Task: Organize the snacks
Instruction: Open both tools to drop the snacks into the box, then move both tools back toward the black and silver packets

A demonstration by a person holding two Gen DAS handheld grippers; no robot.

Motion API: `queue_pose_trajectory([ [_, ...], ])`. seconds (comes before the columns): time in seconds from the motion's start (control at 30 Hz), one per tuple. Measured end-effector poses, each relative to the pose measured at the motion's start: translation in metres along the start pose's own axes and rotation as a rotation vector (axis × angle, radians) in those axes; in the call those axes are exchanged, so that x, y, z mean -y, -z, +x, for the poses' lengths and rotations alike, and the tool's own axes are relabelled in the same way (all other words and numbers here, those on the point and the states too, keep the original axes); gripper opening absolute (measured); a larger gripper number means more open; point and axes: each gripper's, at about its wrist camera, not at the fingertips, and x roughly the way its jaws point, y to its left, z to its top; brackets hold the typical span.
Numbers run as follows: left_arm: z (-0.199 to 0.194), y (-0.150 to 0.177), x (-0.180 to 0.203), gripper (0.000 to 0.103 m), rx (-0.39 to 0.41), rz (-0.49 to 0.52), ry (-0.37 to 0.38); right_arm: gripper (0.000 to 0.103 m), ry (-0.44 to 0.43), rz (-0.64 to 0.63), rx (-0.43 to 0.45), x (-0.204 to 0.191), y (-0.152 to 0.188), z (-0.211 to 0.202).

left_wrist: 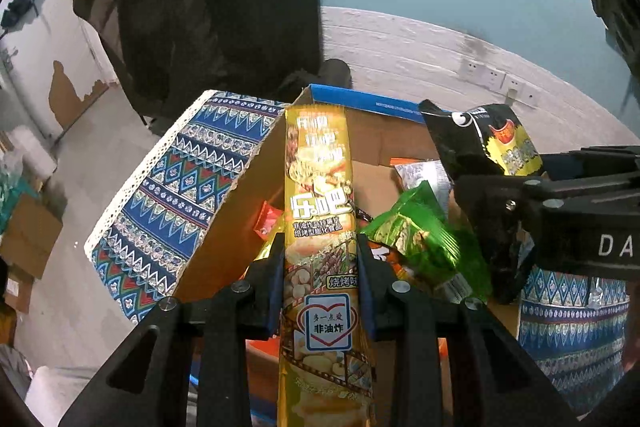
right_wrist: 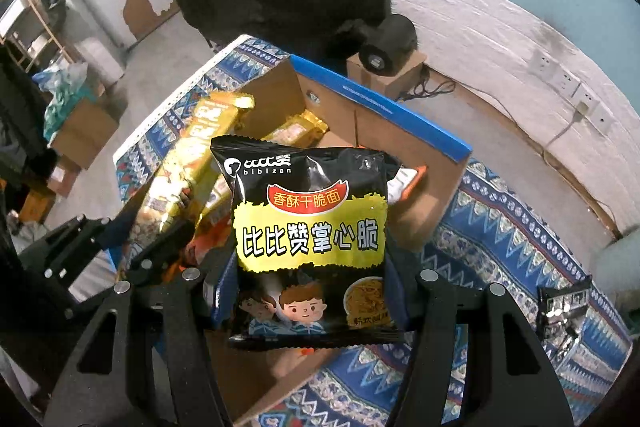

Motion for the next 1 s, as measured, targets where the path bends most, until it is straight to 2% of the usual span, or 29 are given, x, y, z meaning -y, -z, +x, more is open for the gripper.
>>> queue_pose_trajectory([
  [0.1, 0.0, -0.001, 0.001, 0.033, -0.001, 0.001, -0.014, 0.064, -0.002, -0.017, -0.003, -0.002, -0.004, 0.003],
  [0.17, -0.002, -0.002, 0.001, 0.035, 0.012, 0.004, -0.032, 0.072, -0.002, -0.018, -0.001, -0.001, -0.003, 0.002],
  [0.27, -0.007, -0.003, 0.003, 0.067, 0.027, 0.014, -0.068, 0.075, -0.001, -0.011, 0.003, 0.004, -0.003, 0.0],
  [0.3, -0.009, -0.003, 0.004, 0.069, 0.039, 0.015, -0.08, 0.076, -0.001, -0.006, 0.004, 0.006, -0.002, -0.002],
  [0.6, -0.012, -0.004, 0.018, 0.076, 0.034, 0.038, -0.061, 0.079, 0.035, 0.013, 0.003, 0.03, 0.018, -0.021],
  [1.0, -0.023, -0.004, 0.071, 0.079, 0.043, 0.13, 0.011, 0.079, 0.121, 0.076, -0.008, 0.088, 0.058, -0.045],
])
